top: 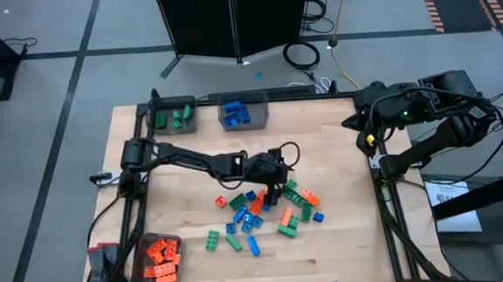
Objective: Sort blocks
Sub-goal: Put the green gamepiece into the top left black bin
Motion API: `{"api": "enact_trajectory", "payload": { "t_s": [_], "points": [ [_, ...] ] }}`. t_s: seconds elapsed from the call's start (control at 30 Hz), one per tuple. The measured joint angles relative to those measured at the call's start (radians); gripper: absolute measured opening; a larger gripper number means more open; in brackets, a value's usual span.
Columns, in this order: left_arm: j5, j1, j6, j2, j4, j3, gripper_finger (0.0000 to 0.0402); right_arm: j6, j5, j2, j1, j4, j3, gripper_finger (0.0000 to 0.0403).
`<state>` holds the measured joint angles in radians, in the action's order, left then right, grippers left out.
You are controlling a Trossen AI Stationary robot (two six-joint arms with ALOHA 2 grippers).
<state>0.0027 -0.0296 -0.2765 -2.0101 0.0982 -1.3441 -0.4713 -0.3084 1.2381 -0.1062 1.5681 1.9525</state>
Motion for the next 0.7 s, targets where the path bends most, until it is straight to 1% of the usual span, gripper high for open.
{"api": "enact_trajectory", "payload": {
  "t_s": [0.27,0.37,0.43,0.57,0.7],
  "points": [
    [0.076,-0.019,-0.112,-0.053,0.001,-0.013,0.0311,-0.015,0.001,0.000,0.000,0.000,0.000,0.0000],
    [0.080,-0.034,-0.170,-0.074,0.000,-0.027,0.0311,-0.015,0.001,0.000,0.000,0.000,0.000,0.0000],
    [0.086,-0.041,-0.181,-0.094,-0.004,-0.044,0.0311,-0.015,0.001,0.000,0.000,0.001,0.000,0.0000],
    [0.110,-0.045,-0.182,-0.152,-0.052,-0.103,0.0311,-0.014,0.001,0.000,0.000,0.001,0.000,0.0000],
    [0.122,-0.044,-0.185,-0.208,-0.155,-0.196,0.0311,-0.011,0.001,0.000,0.000,0.001,0.000,0.0000]
  ]
}}
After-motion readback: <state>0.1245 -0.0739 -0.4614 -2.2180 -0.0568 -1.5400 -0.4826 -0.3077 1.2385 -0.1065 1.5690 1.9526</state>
